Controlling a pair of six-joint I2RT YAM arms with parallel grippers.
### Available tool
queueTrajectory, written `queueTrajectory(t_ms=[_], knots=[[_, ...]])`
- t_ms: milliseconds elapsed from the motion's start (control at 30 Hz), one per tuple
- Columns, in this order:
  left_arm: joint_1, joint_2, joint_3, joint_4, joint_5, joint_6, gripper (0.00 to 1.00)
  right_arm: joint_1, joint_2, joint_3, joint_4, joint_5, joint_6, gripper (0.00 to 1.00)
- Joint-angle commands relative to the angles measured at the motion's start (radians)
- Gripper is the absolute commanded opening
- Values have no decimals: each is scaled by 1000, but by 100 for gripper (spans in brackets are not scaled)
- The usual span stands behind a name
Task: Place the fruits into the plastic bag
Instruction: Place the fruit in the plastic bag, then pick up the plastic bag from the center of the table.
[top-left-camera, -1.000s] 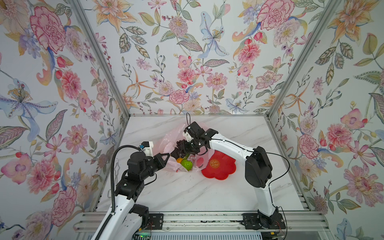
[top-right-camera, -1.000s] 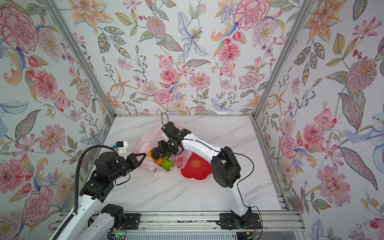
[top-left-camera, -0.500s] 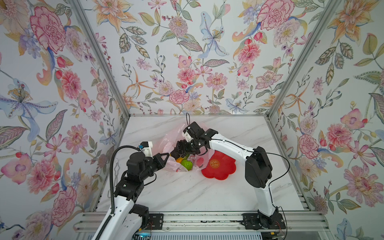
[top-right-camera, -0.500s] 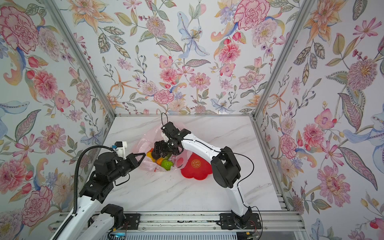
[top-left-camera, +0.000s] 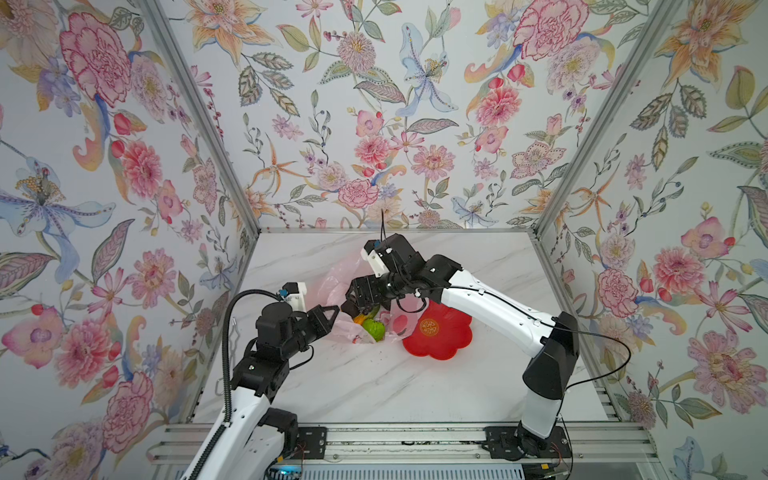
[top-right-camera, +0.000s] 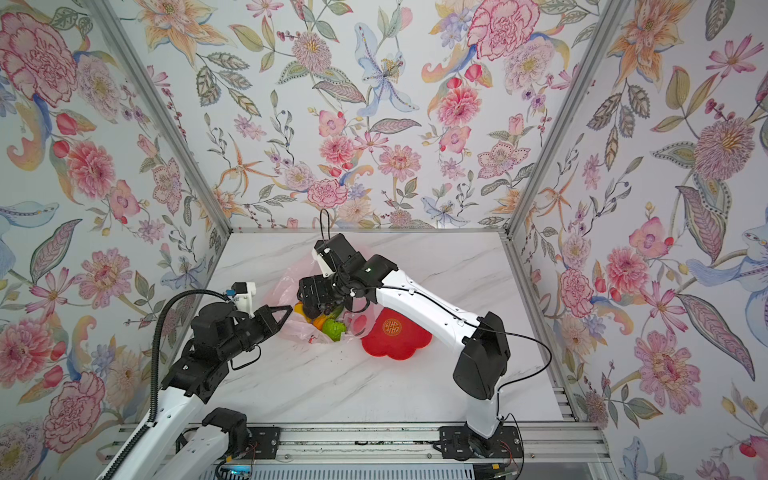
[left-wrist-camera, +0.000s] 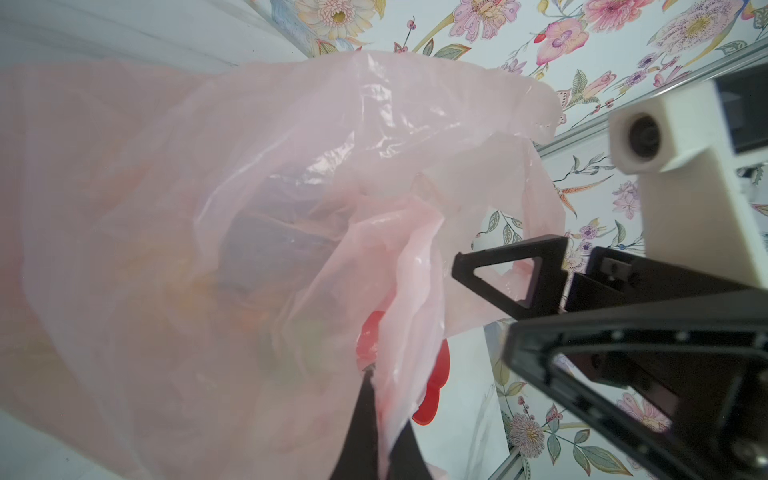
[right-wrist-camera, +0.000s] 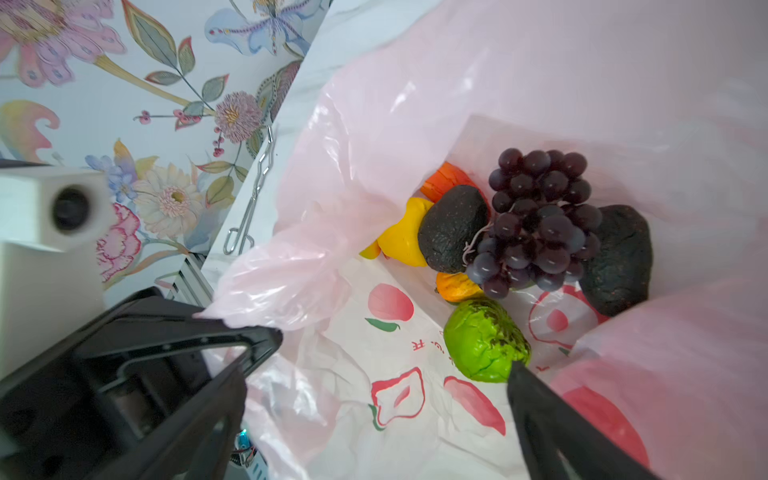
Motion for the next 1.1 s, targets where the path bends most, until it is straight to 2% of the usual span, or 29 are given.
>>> queueTrajectory(t_ms=[0, 133, 267, 433, 667, 800, 967, 1000, 1067], knots=[[11, 13, 14, 39, -2, 3, 0, -2, -86, -12, -23, 107, -43, 99], [12, 28, 12, 62, 0, -6, 0, -20, -188, -6, -40, 222, -93, 99], [12, 29, -2, 87, -1, -27, 0, -115, -231, -6, -132, 234, -110, 99], [11, 40, -12, 116, 8, -40, 0, -230, -228, -29, -220, 133, -110, 99], [10, 59, 4, 117, 11, -38, 0, -236, -171, -62, -264, 57, -152, 99], [11, 48, 5, 104, 6, -38, 0, -236, -142, -95, -264, 61, -148, 99], [9, 29, -1, 87, 1, -40, 0, -236, -97, -85, -265, 76, -144, 86], [11, 27, 0, 84, 1, -39, 0, -234, -89, -81, -264, 77, -143, 82], [12, 23, -1, 79, 0, -37, 0, -235, -75, -70, -264, 81, -142, 68]])
